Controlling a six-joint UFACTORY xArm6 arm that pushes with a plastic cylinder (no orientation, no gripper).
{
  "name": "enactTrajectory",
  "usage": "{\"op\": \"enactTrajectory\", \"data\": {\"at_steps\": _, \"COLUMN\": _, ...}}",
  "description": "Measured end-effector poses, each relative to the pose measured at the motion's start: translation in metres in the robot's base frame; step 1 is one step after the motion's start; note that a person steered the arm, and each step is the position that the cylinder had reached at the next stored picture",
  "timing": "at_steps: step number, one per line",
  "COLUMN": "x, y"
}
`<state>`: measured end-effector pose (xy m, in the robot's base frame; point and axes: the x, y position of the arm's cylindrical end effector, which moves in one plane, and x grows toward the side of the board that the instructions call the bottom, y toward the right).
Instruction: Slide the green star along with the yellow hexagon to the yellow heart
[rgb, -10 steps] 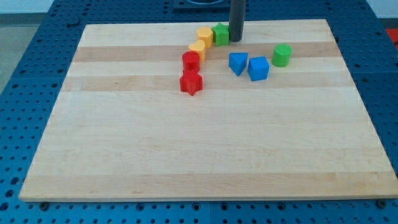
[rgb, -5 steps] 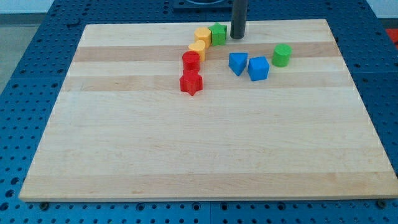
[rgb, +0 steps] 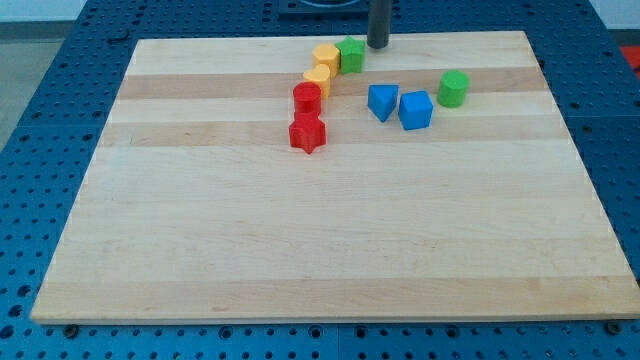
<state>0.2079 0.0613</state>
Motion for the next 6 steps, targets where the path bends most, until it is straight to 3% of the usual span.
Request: {"op": "enactTrajectory", "data": {"at_steps": 6, "x": 0.010, "y": -0.036}}
